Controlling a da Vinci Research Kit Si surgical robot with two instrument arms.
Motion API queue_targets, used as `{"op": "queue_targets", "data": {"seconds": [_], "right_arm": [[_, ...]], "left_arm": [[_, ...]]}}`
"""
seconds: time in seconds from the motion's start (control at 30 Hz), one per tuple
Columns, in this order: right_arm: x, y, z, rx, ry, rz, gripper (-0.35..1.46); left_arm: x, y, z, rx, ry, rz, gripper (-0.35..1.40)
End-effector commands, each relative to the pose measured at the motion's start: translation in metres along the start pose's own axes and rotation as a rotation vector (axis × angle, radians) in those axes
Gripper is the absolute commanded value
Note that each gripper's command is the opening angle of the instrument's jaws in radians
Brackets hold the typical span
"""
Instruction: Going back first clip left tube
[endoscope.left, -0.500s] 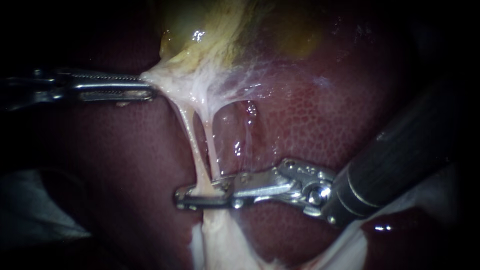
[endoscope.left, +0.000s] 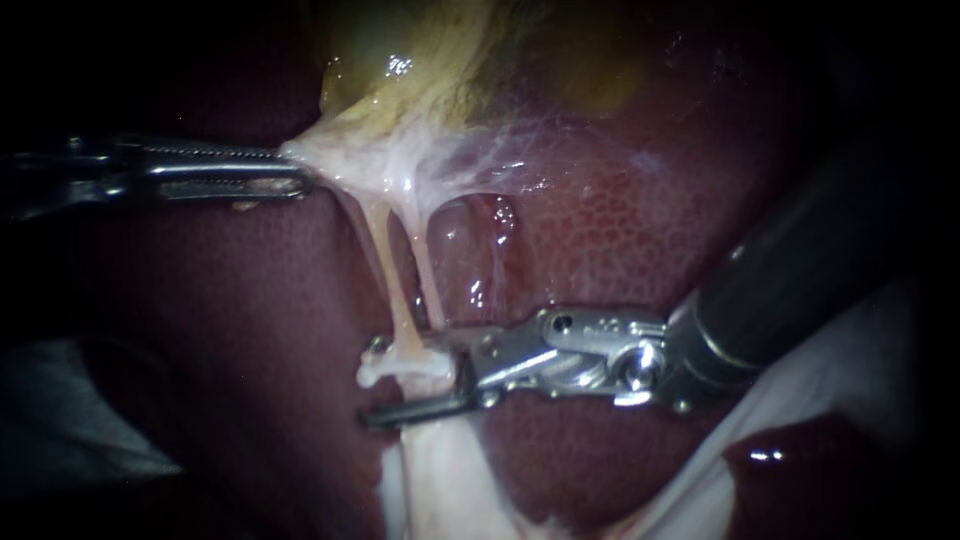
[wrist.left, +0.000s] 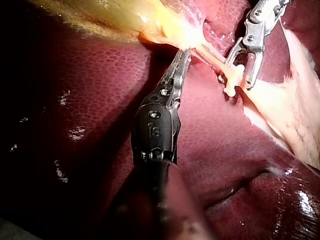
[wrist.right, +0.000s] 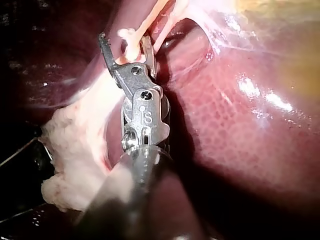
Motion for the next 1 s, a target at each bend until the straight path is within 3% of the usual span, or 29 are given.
{"op": "queue_targets", "data": {"seconds": [0.03, 0.2, 0.33, 0.47, 0.77, 1.0], "right_arm": [[0.0002, 0.0002, -0.0005, -0.009, 0.001, 0.004, 0.49], [0.0000, 0.0003, -0.0025, -0.017, 0.000, -0.012, 0.49], [0.0002, -0.0003, -0.0049, 0.003, -0.022, -0.083, 0.49], [0.0010, -0.0012, -0.0089, 0.020, -0.063, -0.161, 0.50], [0.0032, -0.0016, -0.0162, -0.002, -0.081, -0.207, 0.50], [0.0030, -0.0017, -0.0177, -0.014, -0.089, -0.208, 0.49]], "left_arm": [[0.0000, 0.0000, 0.0000, 0.000, 0.000, 0.000, -0.35], [0.0000, 0.0000, 0.0000, 0.000, 0.000, 0.000, -0.35], [-0.0001, 0.0000, -0.0001, 0.000, 0.000, 0.000, -0.35], [-0.0001, 0.0000, -0.0001, 0.000, 0.000, 0.000, -0.35], [-0.0003, 0.0000, 0.0001, 0.002, 0.000, 0.001, -0.35], [-0.0019, -0.0002, 0.0023, 0.014, 0.003, 0.011, -0.35]]}}
